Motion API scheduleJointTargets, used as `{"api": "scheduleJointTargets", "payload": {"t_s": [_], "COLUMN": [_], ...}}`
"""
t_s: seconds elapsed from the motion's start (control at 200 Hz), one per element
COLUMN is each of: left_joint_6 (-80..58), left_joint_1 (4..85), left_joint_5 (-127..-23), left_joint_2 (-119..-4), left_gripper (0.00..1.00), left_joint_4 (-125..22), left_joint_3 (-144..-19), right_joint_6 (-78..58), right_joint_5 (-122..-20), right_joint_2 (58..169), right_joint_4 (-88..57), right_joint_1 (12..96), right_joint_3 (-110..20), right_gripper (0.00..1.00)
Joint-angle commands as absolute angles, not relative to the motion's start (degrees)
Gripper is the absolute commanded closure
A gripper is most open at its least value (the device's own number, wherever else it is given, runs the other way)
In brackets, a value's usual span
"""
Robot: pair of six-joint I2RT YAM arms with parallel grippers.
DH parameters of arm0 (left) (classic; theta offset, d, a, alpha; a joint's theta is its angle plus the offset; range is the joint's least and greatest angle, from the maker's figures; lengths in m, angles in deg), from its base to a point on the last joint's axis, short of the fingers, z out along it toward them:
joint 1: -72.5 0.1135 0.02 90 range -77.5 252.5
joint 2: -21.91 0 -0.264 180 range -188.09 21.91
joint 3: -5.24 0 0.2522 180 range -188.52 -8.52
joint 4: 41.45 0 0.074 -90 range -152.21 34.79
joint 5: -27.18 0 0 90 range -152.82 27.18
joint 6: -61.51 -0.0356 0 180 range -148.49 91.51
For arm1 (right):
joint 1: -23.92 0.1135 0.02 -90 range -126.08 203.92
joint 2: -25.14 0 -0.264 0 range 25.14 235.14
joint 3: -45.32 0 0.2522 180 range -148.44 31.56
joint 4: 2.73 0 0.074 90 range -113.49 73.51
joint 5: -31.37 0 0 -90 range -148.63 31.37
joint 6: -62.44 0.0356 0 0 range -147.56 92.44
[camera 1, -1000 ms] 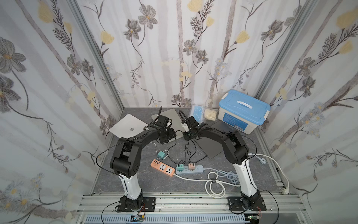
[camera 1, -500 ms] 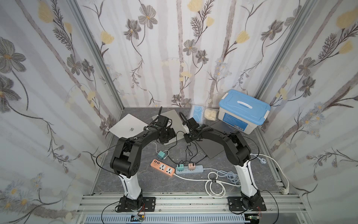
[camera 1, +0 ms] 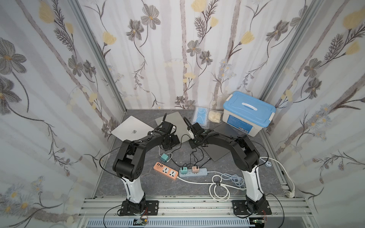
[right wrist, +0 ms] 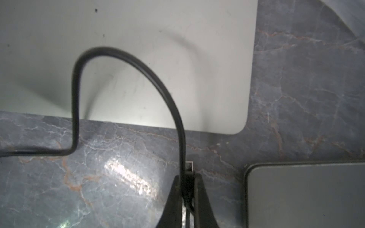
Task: Unplug the laptop charger
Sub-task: Remove the charging cable from the laptop, then remove the charging cable from the plug.
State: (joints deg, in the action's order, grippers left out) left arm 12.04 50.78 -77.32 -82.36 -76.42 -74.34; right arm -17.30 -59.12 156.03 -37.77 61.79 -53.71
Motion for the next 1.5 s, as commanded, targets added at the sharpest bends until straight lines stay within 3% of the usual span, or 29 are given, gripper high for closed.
{"api": "scheduleJointTargets", "payload": {"t_s": [0.0, 0.335, 0.689, 0.929, 1.239, 1.494], "left_joint_6": [12.28, 11.79, 9.71, 7.95, 5.90, 7.59], "left_joint_1": [50.70, 50.70, 50.70, 50.53, 47.57, 46.85], "left_joint_5": [-76.52, -75.38, -73.94, -73.80, -71.97, -79.11], "left_joint_2": [-83.10, -87.01, -85.29, -75.71, -58.11, -35.64], "left_gripper": [0.24, 0.24, 0.24, 0.24, 0.24, 0.29], "left_joint_4": [-75.20, -76.29, -78.92, -79.24, -82.33, -84.27], "left_joint_3": [-74.48, -77.37, -78.47, -72.19, -58.71, -48.19], "right_joint_6": [-15.75, -15.08, -15.34, -15.08, -14.54, -12.83], "right_joint_5": [-61.44, -64.28, -64.10, -64.27, -74.03, -77.29], "right_joint_2": [153.86, 150.55, 144.34, 134.01, 114.85, 111.39], "right_joint_4": [-38.20, -35.13, -36.41, -36.55, -29.24, -27.23], "right_joint_1": [62.07, 62.16, 62.12, 62.63, 67.37, 77.15], "right_joint_3": [-50.48, -47.67, -48.43, -42.53, -27.25, -23.21], "right_gripper": [1.00, 0.95, 0.79, 0.63, 0.61, 0.61]}}
